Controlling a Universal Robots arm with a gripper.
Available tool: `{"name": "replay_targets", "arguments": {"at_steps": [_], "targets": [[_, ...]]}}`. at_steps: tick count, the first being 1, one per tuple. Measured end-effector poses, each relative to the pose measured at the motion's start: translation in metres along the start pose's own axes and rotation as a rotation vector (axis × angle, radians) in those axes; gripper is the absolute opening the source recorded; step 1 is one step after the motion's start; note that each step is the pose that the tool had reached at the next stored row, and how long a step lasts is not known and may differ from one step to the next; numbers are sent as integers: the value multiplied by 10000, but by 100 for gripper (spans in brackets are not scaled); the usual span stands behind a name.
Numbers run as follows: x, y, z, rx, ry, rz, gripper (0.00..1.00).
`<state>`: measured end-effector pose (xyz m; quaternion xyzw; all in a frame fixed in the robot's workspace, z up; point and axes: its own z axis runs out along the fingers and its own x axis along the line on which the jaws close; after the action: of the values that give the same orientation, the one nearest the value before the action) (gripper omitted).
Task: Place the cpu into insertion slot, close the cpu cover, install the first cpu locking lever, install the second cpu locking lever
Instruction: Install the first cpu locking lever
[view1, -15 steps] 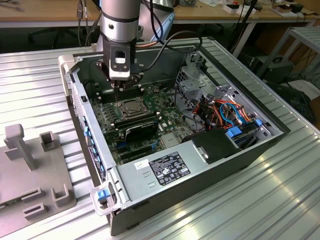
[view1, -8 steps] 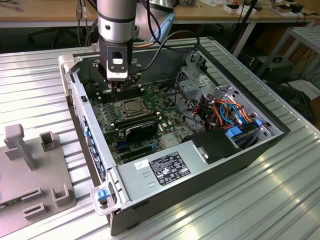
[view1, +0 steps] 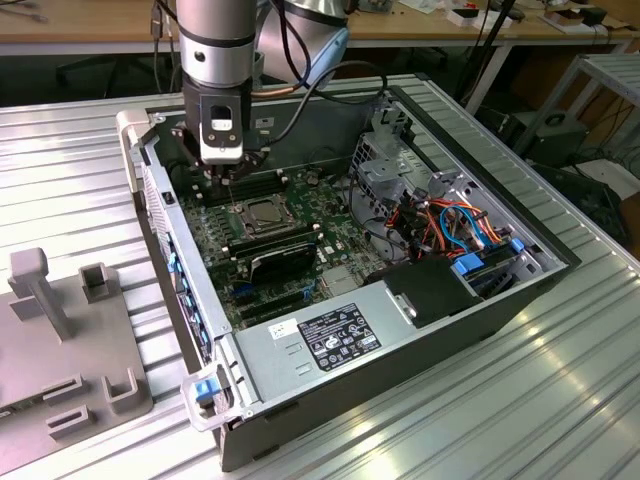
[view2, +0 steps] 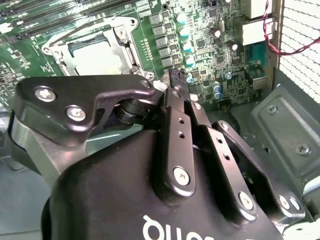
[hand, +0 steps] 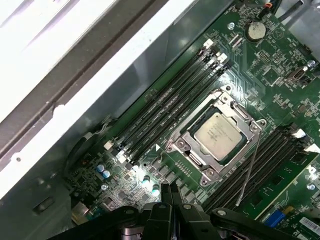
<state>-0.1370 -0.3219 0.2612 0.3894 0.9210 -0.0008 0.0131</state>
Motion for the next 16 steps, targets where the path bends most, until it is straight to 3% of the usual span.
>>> {"name": "replay_targets", "arguments": {"at_steps": [4,11,16], "targets": [[22,11,2,-12,5,-518,11],[94,108,22,-26,9,-1052,11],[102,114,37,-50,17,-1985,11]]}}
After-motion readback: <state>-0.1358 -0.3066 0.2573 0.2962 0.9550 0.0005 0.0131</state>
